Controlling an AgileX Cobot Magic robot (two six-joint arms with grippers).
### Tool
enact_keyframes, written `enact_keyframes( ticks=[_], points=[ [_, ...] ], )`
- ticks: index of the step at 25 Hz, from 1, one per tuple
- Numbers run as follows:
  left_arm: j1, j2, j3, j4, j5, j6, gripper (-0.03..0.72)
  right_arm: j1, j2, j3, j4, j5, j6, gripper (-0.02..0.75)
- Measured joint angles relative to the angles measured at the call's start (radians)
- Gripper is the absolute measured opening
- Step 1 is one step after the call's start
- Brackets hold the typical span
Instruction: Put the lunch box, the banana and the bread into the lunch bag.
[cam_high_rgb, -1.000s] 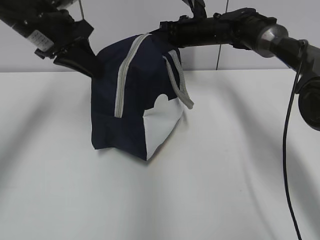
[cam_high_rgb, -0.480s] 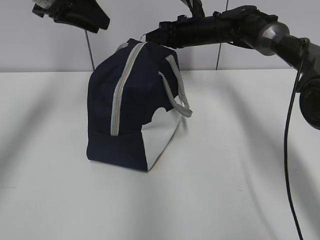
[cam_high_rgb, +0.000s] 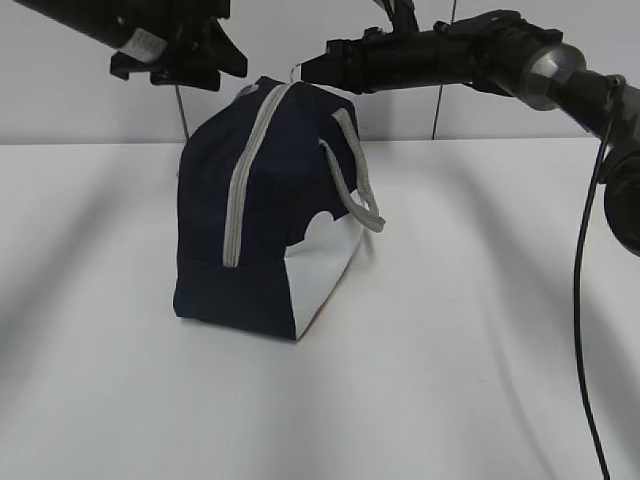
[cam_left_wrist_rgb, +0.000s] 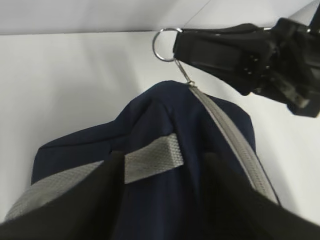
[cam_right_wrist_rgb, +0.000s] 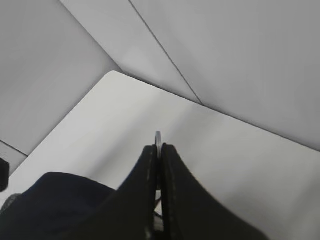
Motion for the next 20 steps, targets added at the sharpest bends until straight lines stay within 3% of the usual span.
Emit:
enact_keyframes(
  ticks=[11,20],
  points=[
    [-0.001,0.078,0.000,-0.206,-0.078,0.173,0.392,-0.011,0.000,0.000,0.000,0.000,0.012,-0.016],
    [-0.037,0.096,0.000,-0.219,-0.157,0.219,0.435,-0.011,0.000,0.000,0.000,-0.002,0.015,-0.016]
  ],
)
